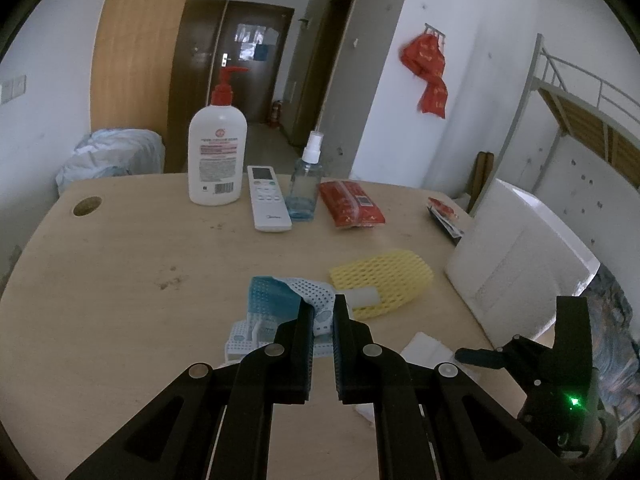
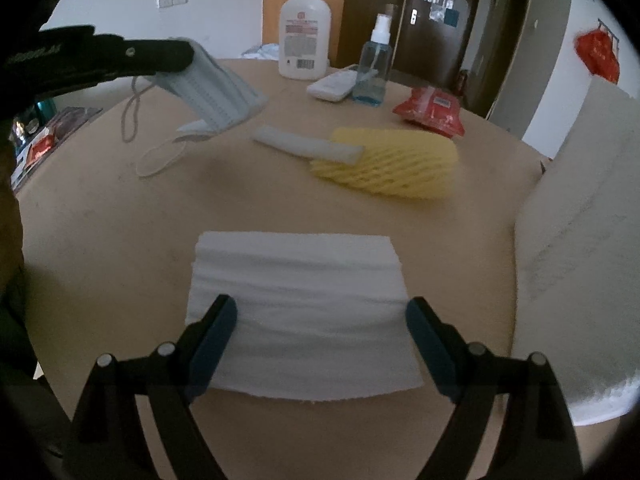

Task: Organize soft objects
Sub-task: 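Lower the right gripper onto the white tissue sheet and pinch its middle, then lift the tissue with the right gripper while the left gripper lifts the masks toward the foam box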

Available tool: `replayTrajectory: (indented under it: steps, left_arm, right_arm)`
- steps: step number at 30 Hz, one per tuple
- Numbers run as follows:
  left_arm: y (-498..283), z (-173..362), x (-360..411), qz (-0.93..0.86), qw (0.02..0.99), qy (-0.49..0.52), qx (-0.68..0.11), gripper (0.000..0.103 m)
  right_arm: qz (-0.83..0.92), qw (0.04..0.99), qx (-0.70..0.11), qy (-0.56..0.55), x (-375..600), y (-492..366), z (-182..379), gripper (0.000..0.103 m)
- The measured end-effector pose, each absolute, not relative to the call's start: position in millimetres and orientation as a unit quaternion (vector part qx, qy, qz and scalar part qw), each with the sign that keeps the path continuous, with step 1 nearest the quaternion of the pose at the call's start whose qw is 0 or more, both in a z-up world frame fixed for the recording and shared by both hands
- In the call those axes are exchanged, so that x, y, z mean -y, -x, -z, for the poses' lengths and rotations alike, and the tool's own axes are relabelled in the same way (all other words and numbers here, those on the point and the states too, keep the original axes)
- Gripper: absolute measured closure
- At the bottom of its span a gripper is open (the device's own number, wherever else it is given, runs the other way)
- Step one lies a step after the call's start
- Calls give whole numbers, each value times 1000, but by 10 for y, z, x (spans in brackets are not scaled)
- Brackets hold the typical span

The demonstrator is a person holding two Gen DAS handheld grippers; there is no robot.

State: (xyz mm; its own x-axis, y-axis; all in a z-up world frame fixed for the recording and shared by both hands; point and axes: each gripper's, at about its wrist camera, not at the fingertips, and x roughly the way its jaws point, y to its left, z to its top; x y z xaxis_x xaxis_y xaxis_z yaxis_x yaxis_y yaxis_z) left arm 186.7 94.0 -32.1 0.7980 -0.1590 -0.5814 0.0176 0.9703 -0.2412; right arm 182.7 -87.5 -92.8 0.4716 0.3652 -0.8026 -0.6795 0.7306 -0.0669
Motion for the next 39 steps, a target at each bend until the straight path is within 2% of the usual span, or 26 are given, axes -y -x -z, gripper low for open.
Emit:
replayTrajectory:
  steps: [1,2,4,6,7,8,19,39]
  left_arm:
    - [-1870,322,-940,46,942,112,-314,94]
    - [-1870,324,-940,45,942,113,-313,94]
    - [-1872,335,-940,44,942,114,-313,94]
    - [-1872,338,-941,43,942,114,-312,94]
    - [-1873,339,-939,41,942,114,-312,94]
    - [-1867,335,-936,40,943,114,-311,94]
    - [-1695,219,-887,35,950,109,-291,94]
    - [-838,-183,-522,36,970,72,-230,94]
  right_arm:
    - [-315,835,-409,190,873,-1820,926,16]
    - [-322,832,-411,186,866,-1816,927,26]
    - [-336,827,-415,178,845,-1812,919,38]
    - [-343,825,-412,179,815,-1783,906,59]
    - [-345,825,-411,178,799,-1760,897,86]
    - [-344,825,-415,172,789,-1762,897,94]
    - [-344,856,-374,97,964,-1653,617,96]
    - [-349,889,-294,47,1339,-1169,217,96]
